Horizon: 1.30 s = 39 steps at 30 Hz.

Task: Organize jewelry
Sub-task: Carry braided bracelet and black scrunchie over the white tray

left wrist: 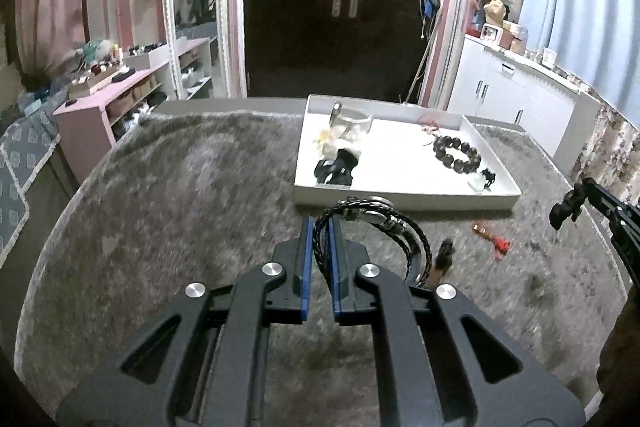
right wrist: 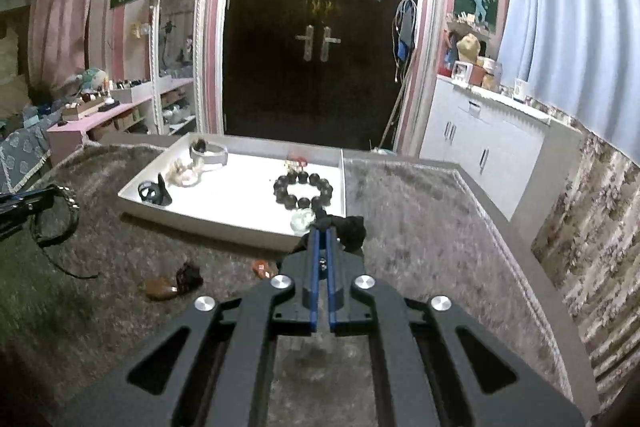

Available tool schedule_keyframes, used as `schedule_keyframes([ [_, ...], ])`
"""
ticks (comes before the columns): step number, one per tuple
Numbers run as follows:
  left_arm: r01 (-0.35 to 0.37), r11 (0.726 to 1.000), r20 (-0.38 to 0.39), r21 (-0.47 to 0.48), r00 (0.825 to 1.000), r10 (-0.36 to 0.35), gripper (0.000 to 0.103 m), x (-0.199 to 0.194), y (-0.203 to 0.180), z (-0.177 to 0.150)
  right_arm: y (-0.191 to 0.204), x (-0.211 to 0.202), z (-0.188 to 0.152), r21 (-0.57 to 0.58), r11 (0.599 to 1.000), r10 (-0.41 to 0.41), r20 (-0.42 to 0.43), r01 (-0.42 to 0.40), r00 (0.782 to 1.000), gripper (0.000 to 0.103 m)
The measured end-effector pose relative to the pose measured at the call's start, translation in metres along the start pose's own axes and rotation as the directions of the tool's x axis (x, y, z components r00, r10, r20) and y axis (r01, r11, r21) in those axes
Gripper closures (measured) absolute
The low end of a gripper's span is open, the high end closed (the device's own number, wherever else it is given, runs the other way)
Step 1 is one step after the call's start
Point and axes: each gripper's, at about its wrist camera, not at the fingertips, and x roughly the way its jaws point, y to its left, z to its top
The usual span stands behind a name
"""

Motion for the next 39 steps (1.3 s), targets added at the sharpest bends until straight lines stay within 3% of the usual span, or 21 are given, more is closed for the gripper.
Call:
schedule_keyframes([
  [15,-0.013,0.999,0.079,0.049,0.997,0.009,0.098,0.031,-0.044,0.06,0.022,0.022,0.048,-0.061,0.997,0.059,0.078,-0.055,0.995,0.101],
  [23,-0.034,0.994,0.054,0.104,0.998,0.029,0.098,0.072,-0.056,0.076,0.038,0.065,0.06,-0.023,0.983,0.183,0.038,-0.182,0.982,0.101],
  [39,-0.021,0.993,-0.079,0.117,0.996,0.03,0.098,0.162,-0.067,0.068,0.057,0.142,0.054,0.054,0.96,0.277,-0.069,-0.274,0.958,0.101],
])
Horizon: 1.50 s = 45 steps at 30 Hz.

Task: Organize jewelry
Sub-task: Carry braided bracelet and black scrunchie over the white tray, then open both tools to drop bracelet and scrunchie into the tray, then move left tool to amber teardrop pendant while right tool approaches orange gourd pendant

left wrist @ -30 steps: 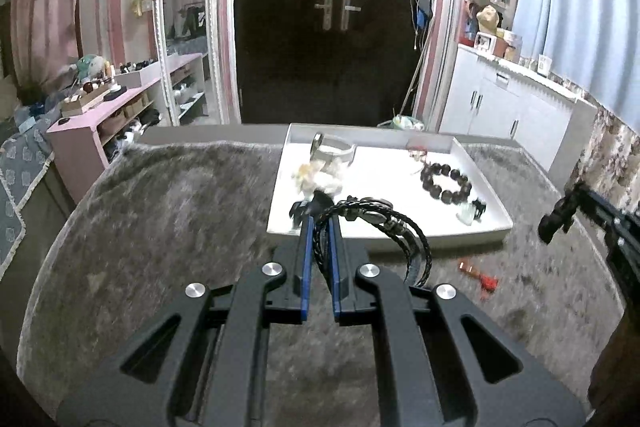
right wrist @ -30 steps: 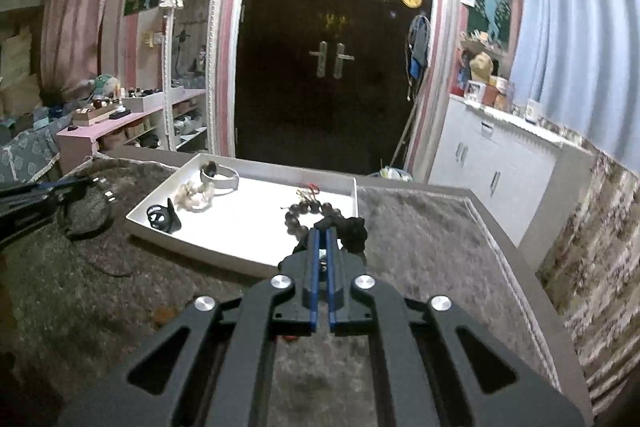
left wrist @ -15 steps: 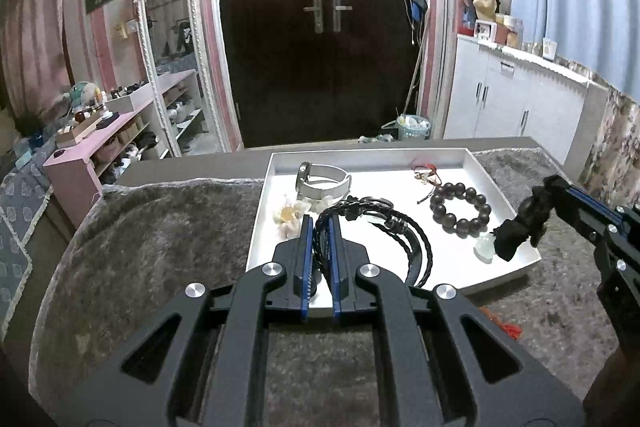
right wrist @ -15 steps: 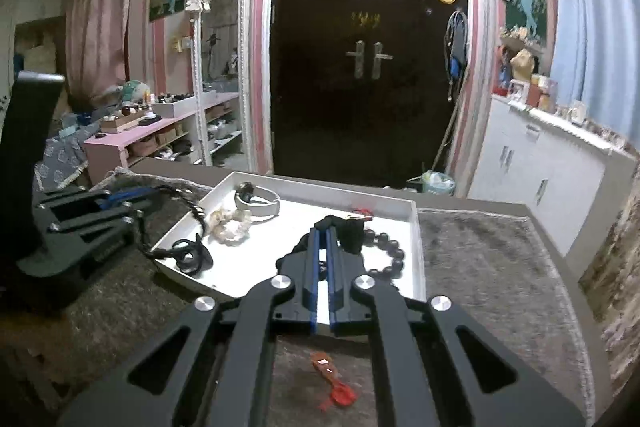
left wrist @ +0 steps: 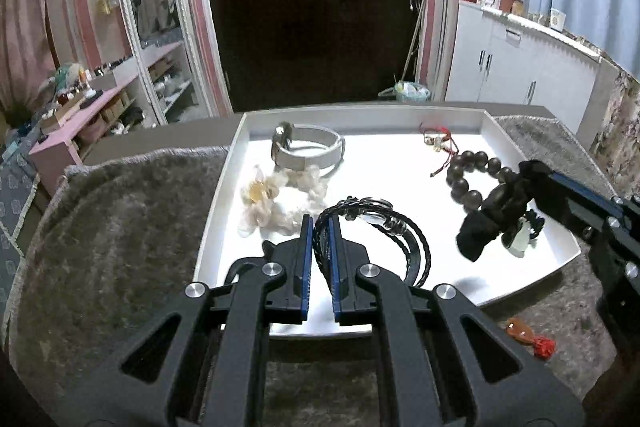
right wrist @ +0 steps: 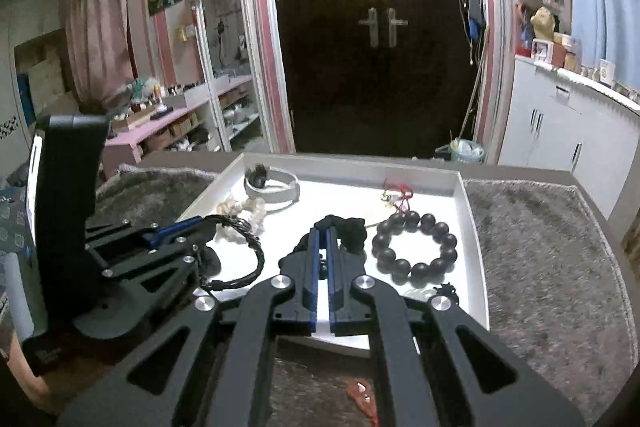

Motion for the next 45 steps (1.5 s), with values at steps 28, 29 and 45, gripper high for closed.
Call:
schedule_keyframes([
  [28,0.061,0.998,-0.139,0.024,0.989,-0.057,0.054,0.051,-0.004,-0.015,-0.035,0.045,-0.033,0.051,0.998,-0.017,-0.211,0.028,0.977,0.087],
  [29,0.082,0.996,-0.142,0.024,0.987,-0.078,0.045,0.046,-0.004,-0.014,-0.039,0.039,-0.032,0.06,0.998,-0.013,-0.203,0.026,0.979,0.062],
  [45,0.247,0.966,0.009,-0.07,0.969,-0.247,0.026,-0.048,0.033,-0.02,-0.102,-0.061,-0.045,0.129,0.988,-0.07,-0.089,0.081,0.994,0.048],
])
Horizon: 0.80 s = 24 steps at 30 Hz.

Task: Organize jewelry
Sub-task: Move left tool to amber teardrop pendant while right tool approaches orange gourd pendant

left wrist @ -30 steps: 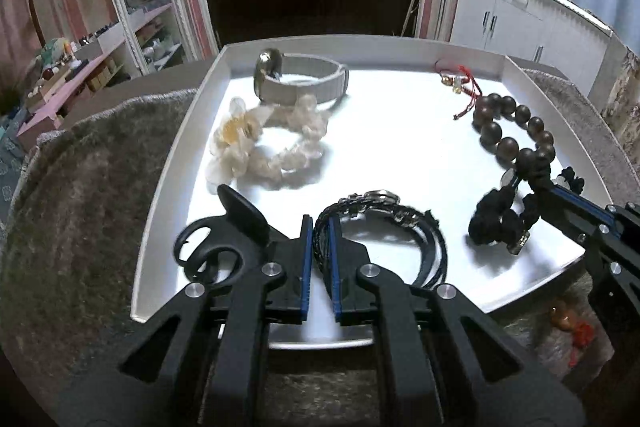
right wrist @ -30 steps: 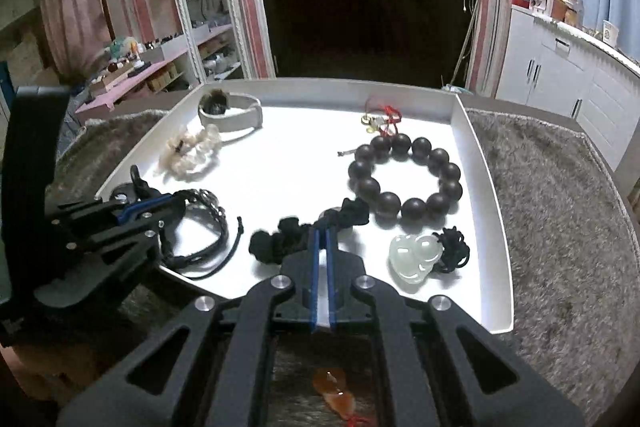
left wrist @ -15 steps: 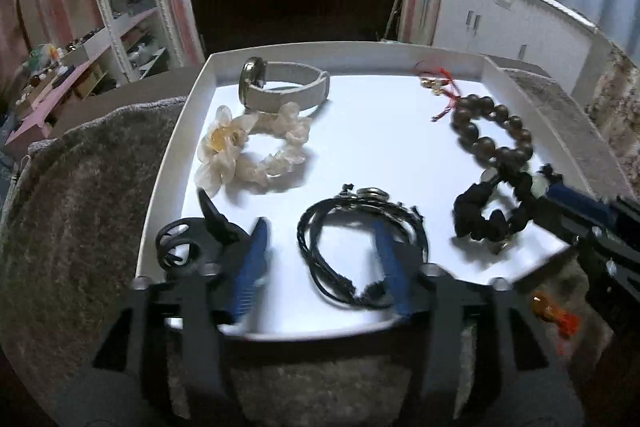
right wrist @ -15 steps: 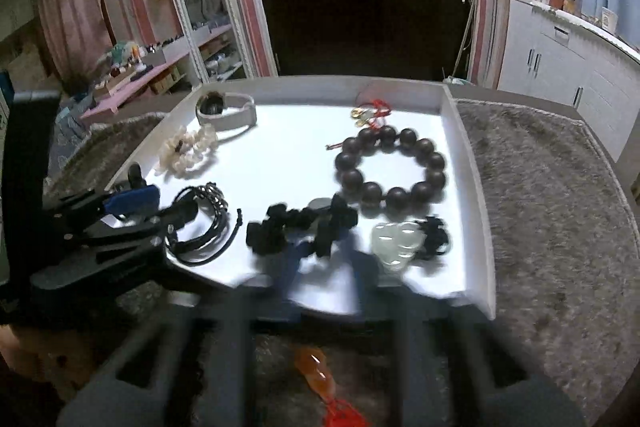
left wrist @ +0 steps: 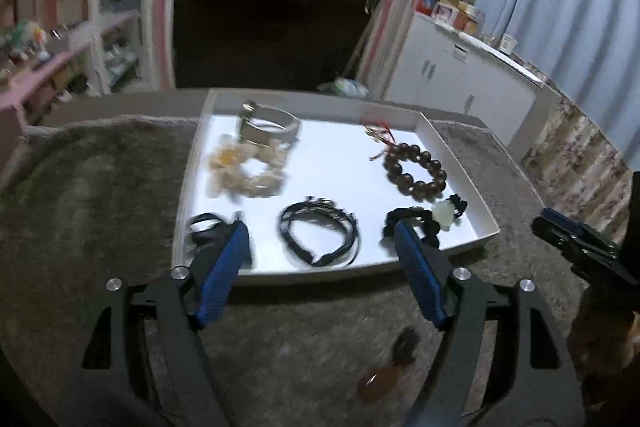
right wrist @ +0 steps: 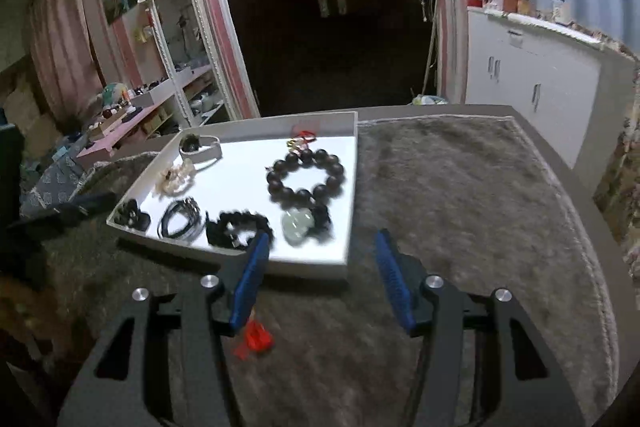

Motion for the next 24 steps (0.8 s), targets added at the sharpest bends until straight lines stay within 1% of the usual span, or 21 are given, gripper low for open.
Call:
schedule_keyframes([
  [1,-0.076,0.996,0.019,0.035,0.997,0.076,0.026,-0.009,-0.003,-0.008,-0.001,-0.005,-0.005,-0.007,1.0,-0.006,0.005,0.006,1.0,0.048],
  [3,-0.166,0.983,0.04,0.072,0.986,0.164,0.026,-0.022,-0.003,-0.025,-0.003,-0.016,-0.019,-0.019,1.0,-0.015,0.004,0.015,1.0,0.048],
  [7,-0.224,0.973,0.02,0.059,0.974,0.224,0.026,-0.044,0.003,-0.066,-0.006,-0.027,-0.048,-0.021,1.0,-0.006,-0.038,0.005,0.999,0.048],
  [9,-0.28,0.958,0.03,0.067,0.96,0.279,0.024,-0.052,0.0,-0.088,-0.004,-0.028,-0.065,-0.033,0.999,-0.01,-0.076,0.008,0.997,0.048],
  [10,-0.287,0.956,0.021,0.068,0.958,0.286,0.024,-0.052,-0.003,-0.097,-0.001,-0.027,-0.071,-0.042,0.999,-0.012,-0.088,0.009,0.996,0.048],
  [11,-0.275,0.959,0.008,0.065,0.961,0.275,0.024,-0.05,-0.005,-0.103,0.001,-0.025,-0.077,-0.049,0.999,-0.012,-0.098,0.007,0.995,0.048],
  [14,-0.253,0.964,-0.016,0.081,0.967,0.255,0.023,-0.042,-0.014,-0.109,0.008,-0.02,-0.083,-0.054,0.999,0.002,-0.12,-0.009,0.993,0.048],
  [16,-0.22,0.971,-0.027,0.088,0.974,0.224,0.022,-0.036,-0.022,-0.104,0.017,-0.017,-0.083,-0.065,0.998,0.015,-0.12,-0.023,0.993,0.048],
  [18,-0.177,0.981,-0.028,0.074,0.983,0.18,0.019,-0.032,-0.026,-0.098,0.027,-0.013,-0.081,-0.093,0.995,0.013,-0.121,-0.024,0.993,0.048],
  [21,-0.181,0.98,-0.033,0.086,0.982,0.184,0.018,-0.018,-0.037,-0.09,0.035,-0.001,-0.075,-0.099,0.995,0.015,-0.131,-0.028,0.991,0.048],
  [23,-0.168,0.982,-0.041,0.091,0.984,0.172,0.018,-0.008,-0.044,-0.087,0.039,0.008,-0.072,-0.103,0.994,0.016,-0.138,-0.031,0.99,0.048],
  [24,-0.17,0.98,-0.054,0.104,0.983,0.176,0.02,0.0,-0.048,-0.086,0.041,0.012,-0.071,-0.105,0.994,0.017,-0.144,-0.032,0.989,0.049],
])
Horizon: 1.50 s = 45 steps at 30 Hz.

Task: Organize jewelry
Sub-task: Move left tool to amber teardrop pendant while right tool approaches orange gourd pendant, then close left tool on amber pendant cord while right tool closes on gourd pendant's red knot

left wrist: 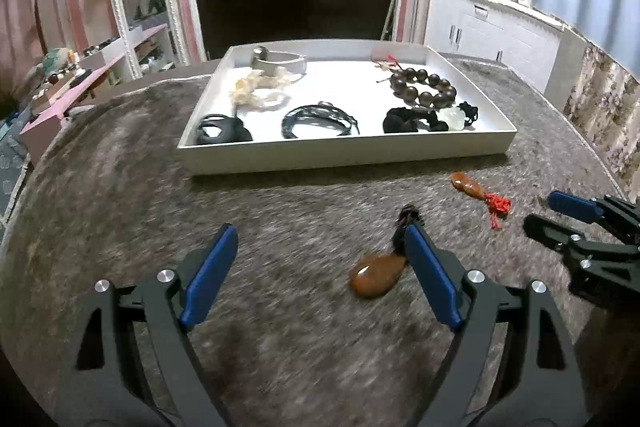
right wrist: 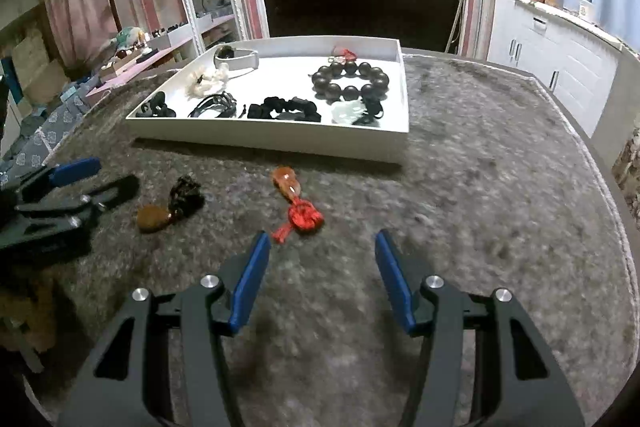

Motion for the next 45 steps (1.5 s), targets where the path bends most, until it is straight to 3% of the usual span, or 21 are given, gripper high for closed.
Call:
schedule_keyframes([
  [10,0.064,0.996,-0.034,0.066,0.997,-0.062,0.033,0.027,-0.025,0.006,0.001,0.023,0.007,-0.011,1.0,0.018,-0.032,-0.018,0.999,0.049],
  [16,0.096,0.991,-0.045,0.089,0.995,-0.093,0.051,0.034,-0.034,0.009,-0.002,0.022,0.008,-0.029,0.999,0.017,-0.028,-0.018,0.999,0.049],
  [20,0.13,0.985,-0.091,0.111,0.989,-0.12,0.074,0.044,-0.044,0.009,-0.004,0.023,0.009,-0.023,0.999,0.027,-0.028,-0.027,0.999,0.049],
  [26,0.151,0.983,-0.104,0.102,0.985,-0.141,0.075,0.049,-0.045,0.009,-0.004,0.026,0.01,-0.029,0.999,0.038,-0.038,-0.039,0.999,0.049],
  [30,0.155,0.984,-0.101,0.092,0.984,-0.145,0.083,0.05,-0.045,0.01,0.0,0.03,0.011,-0.047,0.998,0.039,-0.048,-0.041,0.998,0.049],
  [35,0.154,0.986,-0.096,0.064,0.984,-0.147,0.085,0.05,-0.039,0.01,0.001,0.035,0.013,-0.052,0.997,0.051,-0.069,-0.055,0.996,0.049],
  [39,0.157,0.986,-0.097,0.06,0.984,-0.15,0.085,0.049,-0.038,0.009,0.004,0.041,0.015,-0.064,0.997,0.035,-0.082,-0.041,0.996,0.061],
  [41,0.162,0.985,-0.098,0.051,0.983,-0.157,0.084,0.05,-0.037,0.009,0.007,0.04,0.013,-0.083,0.996,0.024,-0.078,-0.03,0.997,0.072],
  [45,0.149,0.987,-0.1,0.064,0.985,-0.142,0.084,0.05,-0.039,0.008,0.013,0.038,0.011,-0.119,0.993,-0.007,-0.069,-0.002,0.998,0.079],
])
